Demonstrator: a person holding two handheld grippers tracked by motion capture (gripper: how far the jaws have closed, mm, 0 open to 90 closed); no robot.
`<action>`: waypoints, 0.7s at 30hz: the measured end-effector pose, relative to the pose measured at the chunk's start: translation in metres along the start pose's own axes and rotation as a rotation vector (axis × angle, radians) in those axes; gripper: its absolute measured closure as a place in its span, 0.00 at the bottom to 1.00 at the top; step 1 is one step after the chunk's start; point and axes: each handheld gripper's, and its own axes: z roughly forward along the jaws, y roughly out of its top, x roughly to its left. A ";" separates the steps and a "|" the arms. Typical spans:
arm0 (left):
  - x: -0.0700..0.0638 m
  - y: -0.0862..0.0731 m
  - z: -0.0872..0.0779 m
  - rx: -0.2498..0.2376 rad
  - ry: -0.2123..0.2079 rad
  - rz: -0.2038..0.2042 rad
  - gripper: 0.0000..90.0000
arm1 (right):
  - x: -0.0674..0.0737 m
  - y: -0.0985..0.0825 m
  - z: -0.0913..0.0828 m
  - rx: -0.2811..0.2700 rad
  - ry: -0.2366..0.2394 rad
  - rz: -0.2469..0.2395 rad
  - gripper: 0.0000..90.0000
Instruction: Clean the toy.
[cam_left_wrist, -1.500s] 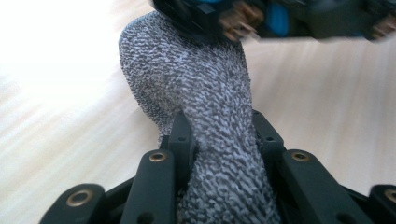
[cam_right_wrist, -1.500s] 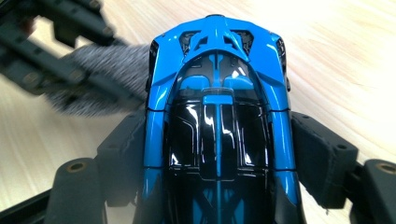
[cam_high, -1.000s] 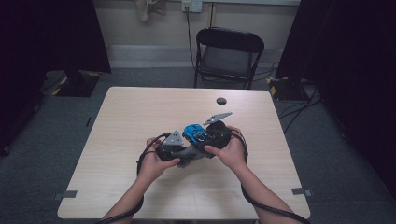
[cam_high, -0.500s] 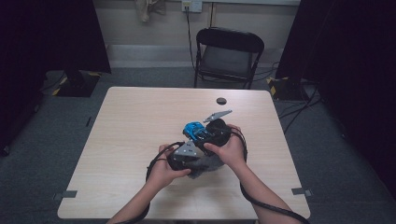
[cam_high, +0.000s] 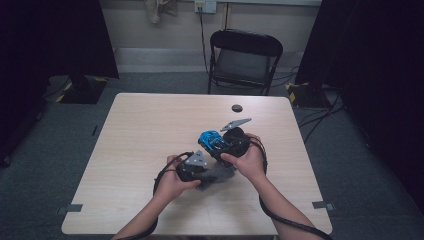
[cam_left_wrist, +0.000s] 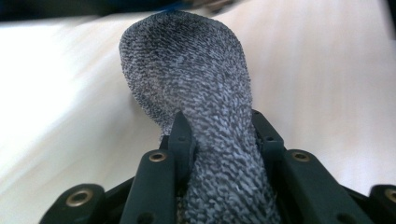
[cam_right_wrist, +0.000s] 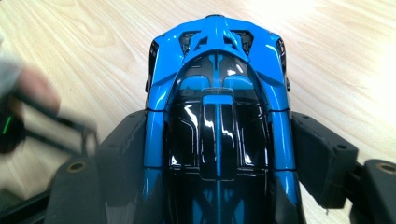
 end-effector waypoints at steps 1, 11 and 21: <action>0.005 -0.001 -0.004 -0.002 0.013 -0.008 0.75 | 0.000 0.000 -0.001 -0.003 0.004 -0.005 0.29; 0.046 -0.001 -0.030 -0.040 0.143 -0.095 0.75 | 0.007 -0.005 0.001 0.001 0.029 -0.016 0.29; 0.036 -0.001 -0.023 -0.078 0.092 -0.085 0.76 | 0.010 -0.006 0.010 0.008 0.034 -0.021 0.29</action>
